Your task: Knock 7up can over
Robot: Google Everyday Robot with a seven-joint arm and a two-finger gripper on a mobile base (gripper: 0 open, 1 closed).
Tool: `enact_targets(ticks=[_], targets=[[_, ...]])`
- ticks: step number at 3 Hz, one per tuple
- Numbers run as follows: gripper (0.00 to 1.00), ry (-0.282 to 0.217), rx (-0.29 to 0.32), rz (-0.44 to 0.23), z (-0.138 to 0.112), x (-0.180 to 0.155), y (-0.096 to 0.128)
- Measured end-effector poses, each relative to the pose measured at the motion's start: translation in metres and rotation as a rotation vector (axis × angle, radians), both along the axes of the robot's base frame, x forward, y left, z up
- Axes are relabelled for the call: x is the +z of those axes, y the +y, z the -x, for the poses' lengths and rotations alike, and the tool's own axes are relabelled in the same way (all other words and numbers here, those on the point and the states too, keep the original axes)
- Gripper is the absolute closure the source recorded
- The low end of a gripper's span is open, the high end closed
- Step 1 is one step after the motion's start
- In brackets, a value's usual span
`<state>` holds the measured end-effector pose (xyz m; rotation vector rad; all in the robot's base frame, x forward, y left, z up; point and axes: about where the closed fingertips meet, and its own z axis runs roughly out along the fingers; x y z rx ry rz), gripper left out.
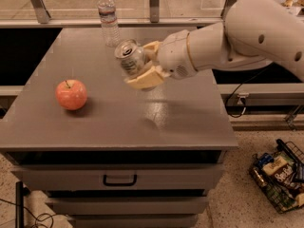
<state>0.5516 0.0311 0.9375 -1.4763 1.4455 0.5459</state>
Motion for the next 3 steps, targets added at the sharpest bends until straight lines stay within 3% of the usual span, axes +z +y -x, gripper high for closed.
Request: enact_targets(ticks=[1,2,3], targets=[[1.0,-0.058,0.093,0.216,-0.011,0.001,-0.018],[1.0,-0.113,0.218,0.449,-0.011,-0.015,-0.024],[1.0,-0.196,0.297,0.667,-0.013,-0.03,-0.029]])
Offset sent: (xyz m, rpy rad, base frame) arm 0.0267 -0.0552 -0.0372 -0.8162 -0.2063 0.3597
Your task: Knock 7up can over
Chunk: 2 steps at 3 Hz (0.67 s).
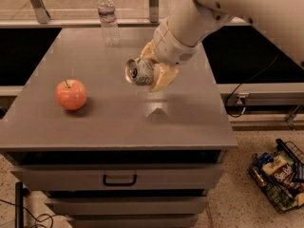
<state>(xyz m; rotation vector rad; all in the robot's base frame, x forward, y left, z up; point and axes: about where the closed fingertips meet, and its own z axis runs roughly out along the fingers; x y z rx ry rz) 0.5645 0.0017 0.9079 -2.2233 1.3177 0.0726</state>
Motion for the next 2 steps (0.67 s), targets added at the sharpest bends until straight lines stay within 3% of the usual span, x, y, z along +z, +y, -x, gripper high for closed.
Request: enact_targets(ticks=[1,2], targets=[[1.0,-0.1,0.044,0.153,-0.004,-0.006,-0.0018],[1.0,-0.164,0.093,0.252,-0.0059,-0.0093,0.0008]])
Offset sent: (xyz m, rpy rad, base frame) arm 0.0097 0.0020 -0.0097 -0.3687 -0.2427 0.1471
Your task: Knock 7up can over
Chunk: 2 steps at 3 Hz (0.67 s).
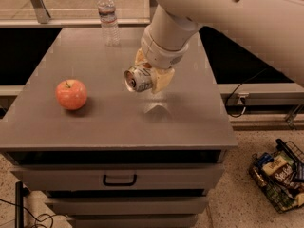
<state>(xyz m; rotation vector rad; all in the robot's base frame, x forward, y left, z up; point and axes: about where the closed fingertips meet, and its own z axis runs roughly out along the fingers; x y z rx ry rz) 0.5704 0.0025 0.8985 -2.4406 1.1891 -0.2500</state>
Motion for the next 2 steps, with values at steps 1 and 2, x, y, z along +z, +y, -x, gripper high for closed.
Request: enact_targets(ticks=[1,2], targets=[[1.0,-0.006,0.059,0.064,0.004,-0.011,0.006],[1.0,0.03,0.115,0.109,0.011,-0.029,0.013]])
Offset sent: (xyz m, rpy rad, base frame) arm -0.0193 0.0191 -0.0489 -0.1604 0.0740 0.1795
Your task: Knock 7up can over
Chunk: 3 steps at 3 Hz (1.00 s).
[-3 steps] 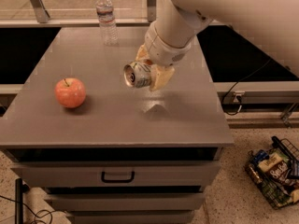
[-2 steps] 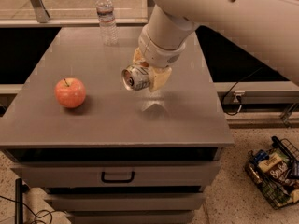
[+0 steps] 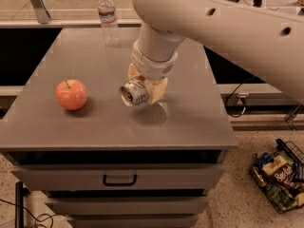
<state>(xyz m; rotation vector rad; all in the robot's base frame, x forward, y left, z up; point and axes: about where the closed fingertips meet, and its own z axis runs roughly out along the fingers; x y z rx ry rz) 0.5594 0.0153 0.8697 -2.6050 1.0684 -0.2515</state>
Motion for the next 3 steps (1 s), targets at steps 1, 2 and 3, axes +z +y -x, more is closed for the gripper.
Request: enact_targets(ticks=[1,2,3], targets=[[1.0,0.035,0.027,0.026,0.0052,-0.0154,0.0038],[1.0,0.04,0.027,0.033,0.0063,-0.0217,0.0059],[0.82,0.04,0.028,0.033,0.0068,-0.0217,0.0061]])
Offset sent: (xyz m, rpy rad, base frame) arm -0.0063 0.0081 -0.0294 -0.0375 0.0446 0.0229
